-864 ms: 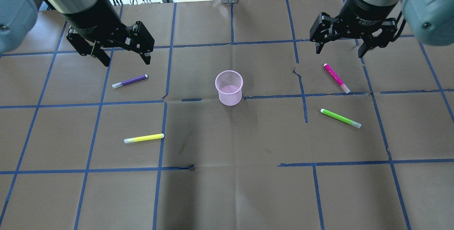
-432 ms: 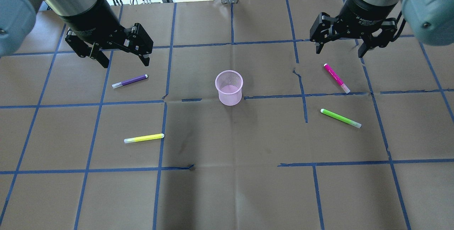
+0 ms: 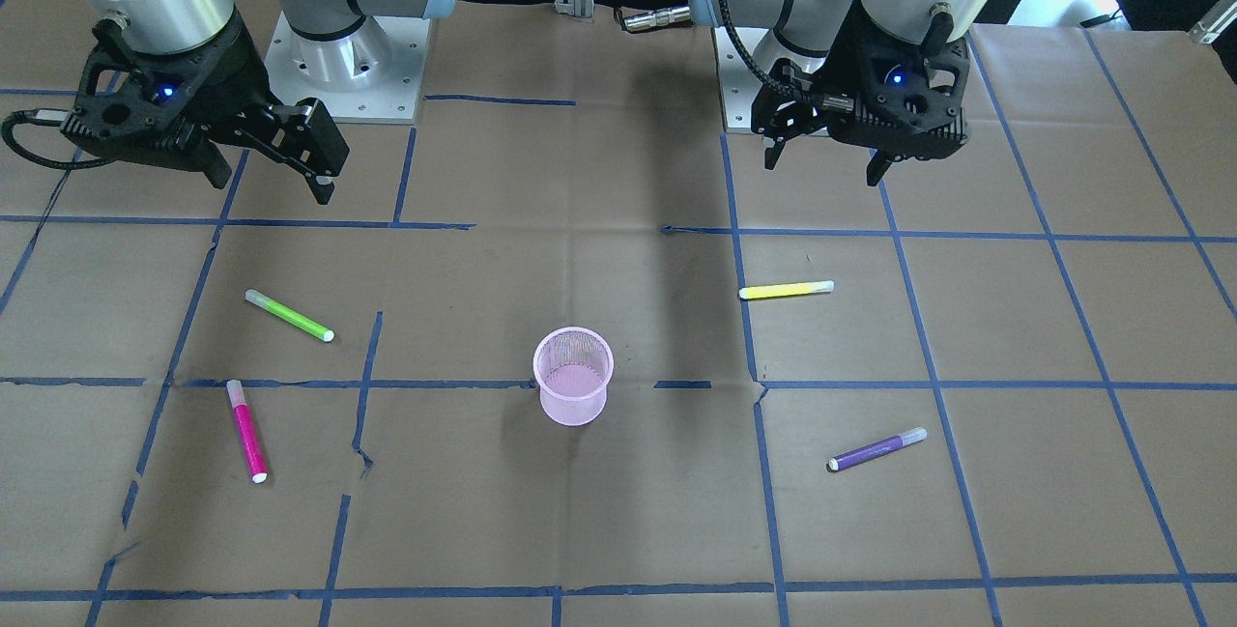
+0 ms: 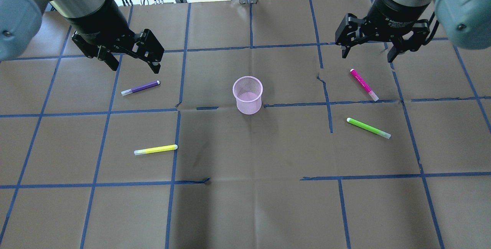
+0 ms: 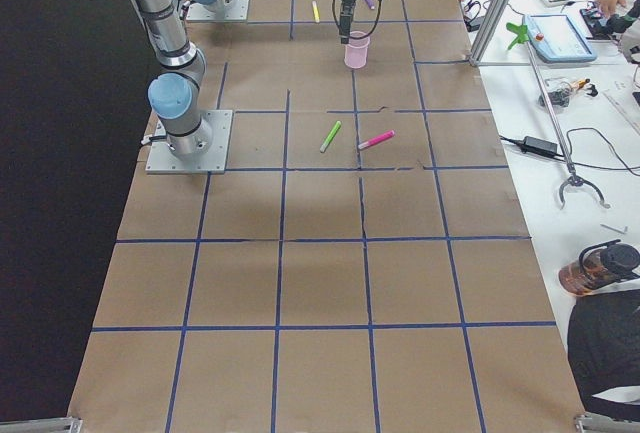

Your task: Insert purple and pink pens into pink cup

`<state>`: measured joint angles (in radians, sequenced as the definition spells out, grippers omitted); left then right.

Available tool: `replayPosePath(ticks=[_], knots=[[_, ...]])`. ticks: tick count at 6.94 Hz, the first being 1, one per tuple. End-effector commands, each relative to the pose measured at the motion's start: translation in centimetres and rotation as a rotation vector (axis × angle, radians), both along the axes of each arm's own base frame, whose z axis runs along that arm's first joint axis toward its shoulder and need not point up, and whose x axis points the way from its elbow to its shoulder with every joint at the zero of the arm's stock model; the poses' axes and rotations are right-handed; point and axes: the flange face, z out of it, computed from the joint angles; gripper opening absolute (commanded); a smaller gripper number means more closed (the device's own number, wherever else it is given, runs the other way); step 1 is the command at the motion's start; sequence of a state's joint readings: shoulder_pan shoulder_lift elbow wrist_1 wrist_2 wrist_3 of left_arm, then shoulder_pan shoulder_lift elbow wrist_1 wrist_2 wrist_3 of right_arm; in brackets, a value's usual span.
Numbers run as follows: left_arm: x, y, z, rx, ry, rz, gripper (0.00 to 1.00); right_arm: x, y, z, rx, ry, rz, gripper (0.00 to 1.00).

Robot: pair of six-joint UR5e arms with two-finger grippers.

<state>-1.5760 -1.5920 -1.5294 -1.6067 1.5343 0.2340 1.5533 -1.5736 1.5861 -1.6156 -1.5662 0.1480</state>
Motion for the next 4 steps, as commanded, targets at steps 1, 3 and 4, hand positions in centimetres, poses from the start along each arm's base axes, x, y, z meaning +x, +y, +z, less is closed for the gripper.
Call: replayPosePath(ticks=[1, 3, 4], knots=[[1.8, -4.3, -3.9, -0.009, -0.014, -0.231, 0.98, -0.7, -0.2, 0.0, -0.001, 0.019, 0.043, 1.00], [2.8, -7.8, -7.3, -0.035, -0.102, -0.533, 0.98, -3.2, -0.6, 0.0, 0.004, 0.065, 0.112, 1.00], [3.2, -8.8, -9.1, -0.005, -0.121, -0.656, 0.98, -5.4, -1.0, 0.0, 0.008, 0.064, 0.183, 1.00]])
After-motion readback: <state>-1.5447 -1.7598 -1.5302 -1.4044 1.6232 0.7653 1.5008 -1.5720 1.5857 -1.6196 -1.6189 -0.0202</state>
